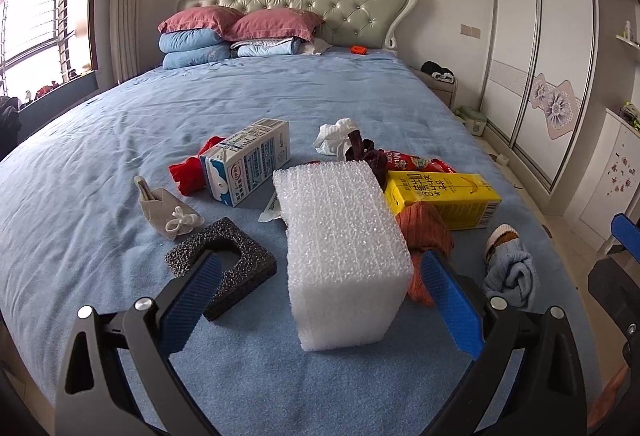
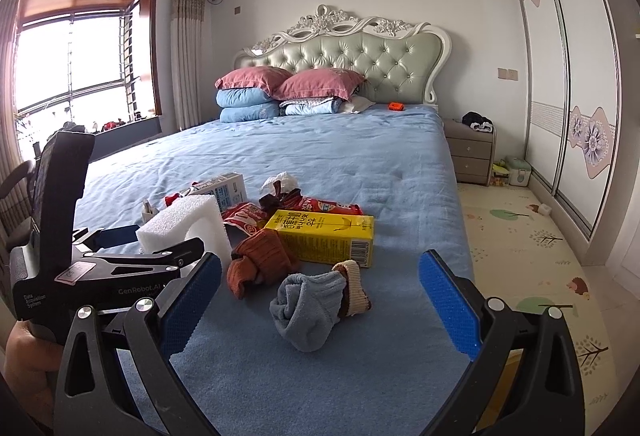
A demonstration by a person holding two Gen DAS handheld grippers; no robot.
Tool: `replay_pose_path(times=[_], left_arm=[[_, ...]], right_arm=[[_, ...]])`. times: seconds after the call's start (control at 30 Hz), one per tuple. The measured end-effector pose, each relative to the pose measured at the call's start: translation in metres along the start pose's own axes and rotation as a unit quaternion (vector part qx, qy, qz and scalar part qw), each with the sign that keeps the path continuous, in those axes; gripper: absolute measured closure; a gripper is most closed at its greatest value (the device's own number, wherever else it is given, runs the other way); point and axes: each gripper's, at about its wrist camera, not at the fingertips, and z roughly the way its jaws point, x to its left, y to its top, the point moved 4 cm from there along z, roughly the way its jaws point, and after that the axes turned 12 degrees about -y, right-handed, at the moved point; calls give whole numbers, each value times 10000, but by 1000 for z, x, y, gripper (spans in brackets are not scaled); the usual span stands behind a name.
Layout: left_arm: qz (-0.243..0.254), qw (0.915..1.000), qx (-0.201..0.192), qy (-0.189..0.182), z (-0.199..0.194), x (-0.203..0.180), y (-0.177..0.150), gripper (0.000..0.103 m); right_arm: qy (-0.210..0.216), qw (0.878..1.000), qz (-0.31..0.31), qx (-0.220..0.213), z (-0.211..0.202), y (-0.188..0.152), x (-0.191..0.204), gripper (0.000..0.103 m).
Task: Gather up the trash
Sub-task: 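Grasp the white foam block with the left tool while the right tool grasps the grey sock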
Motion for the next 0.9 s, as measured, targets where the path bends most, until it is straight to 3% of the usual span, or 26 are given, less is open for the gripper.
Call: replay_pose_path(times=[0.1, 0.17, 0.23, 0.3, 0.4, 0.47, 0.67, 0.73, 0.8, 0.87, 0.9], left_arm=[[23, 9999, 79, 145, 4, 2, 0, 11], [-13, 9998, 213, 66, 11, 5, -1, 29], [-93, 9990, 314, -297, 15, 5, -3, 47], [-148, 9976, 337, -586, 19, 2, -4, 56], [0, 9977, 332, -586, 16, -2, -5, 57], [-48, 9961, 279, -840, 9, -3, -7, 57], [-96, 9962, 9, -860, -20, 4, 0, 57], [-156, 9955, -55, -931, -27, 6, 3, 57], [-156, 9953, -139, -948, -34, 6, 4, 57], [-71, 9952, -184, -956, -38, 2, 5, 57], [-28, 9952, -172, -967, -38, 0, 5, 57]], right_arm=[[-38, 10000, -65, 12, 1, 0, 2, 8], [-48, 9999, -123, 8, 1, 0, 4, 8], [-49, 9998, -177, 29, 2, -1, 6, 8], [-13, 9998, -200, 97, 5, -2, 7, 8], [73, 9994, -161, 283, 13, -4, 5, 8], [106, 9987, -199, 458, 19, -5, 4, 8], [331, 9887, -625, 1320, 56, -13, 11, 10], [374, 9836, -528, 1683, 72, -19, 10, 31], [386, 9788, -477, 1952, 84, -25, 10, 36], [493, 9770, -463, 2021, 86, -28, 13, 48], [570, 9779, -413, 1970, 83, -27, 13, 64]])
